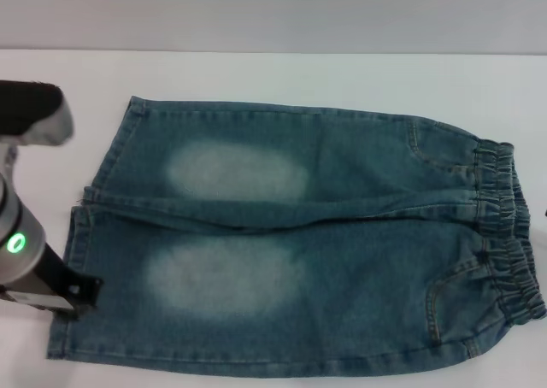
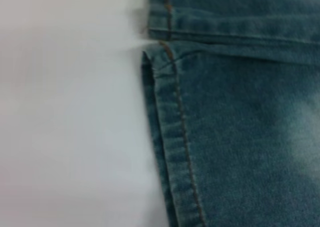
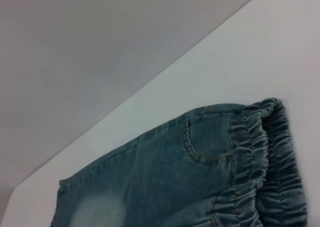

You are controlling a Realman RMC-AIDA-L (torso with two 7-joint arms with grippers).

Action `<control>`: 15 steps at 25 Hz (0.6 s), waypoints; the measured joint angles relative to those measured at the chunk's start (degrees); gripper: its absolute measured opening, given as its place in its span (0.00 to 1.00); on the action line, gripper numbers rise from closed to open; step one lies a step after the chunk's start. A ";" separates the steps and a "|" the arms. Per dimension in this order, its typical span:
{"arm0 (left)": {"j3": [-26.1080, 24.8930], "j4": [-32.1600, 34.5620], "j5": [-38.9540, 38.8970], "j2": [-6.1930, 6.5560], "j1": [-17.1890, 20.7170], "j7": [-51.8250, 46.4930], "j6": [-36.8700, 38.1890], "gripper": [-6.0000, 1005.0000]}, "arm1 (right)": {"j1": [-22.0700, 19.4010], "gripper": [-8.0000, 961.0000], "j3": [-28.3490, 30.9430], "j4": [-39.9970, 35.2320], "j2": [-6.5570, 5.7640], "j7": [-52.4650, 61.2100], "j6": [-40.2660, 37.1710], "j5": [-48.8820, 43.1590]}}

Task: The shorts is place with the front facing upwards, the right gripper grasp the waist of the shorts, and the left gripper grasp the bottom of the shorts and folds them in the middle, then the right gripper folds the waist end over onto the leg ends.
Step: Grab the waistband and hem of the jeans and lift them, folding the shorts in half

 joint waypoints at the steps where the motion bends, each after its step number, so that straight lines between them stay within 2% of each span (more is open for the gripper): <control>1: -1.24 0.67 0.01 0.04 0.29 0.11 -0.35 0.04 | 0.05 0.76 0.00 0.00 0.00 0.01 0.00 0.00; 10: -1.06 0.59 0.50 0.05 0.96 0.44 -0.32 0.08 | 0.67 0.76 0.00 -0.33 -0.12 0.59 0.00 0.00; 15: -1.03 0.40 1.81 0.05 1.65 0.53 -0.51 0.35 | 1.34 0.76 -0.14 -0.89 -0.18 1.11 -0.02 0.00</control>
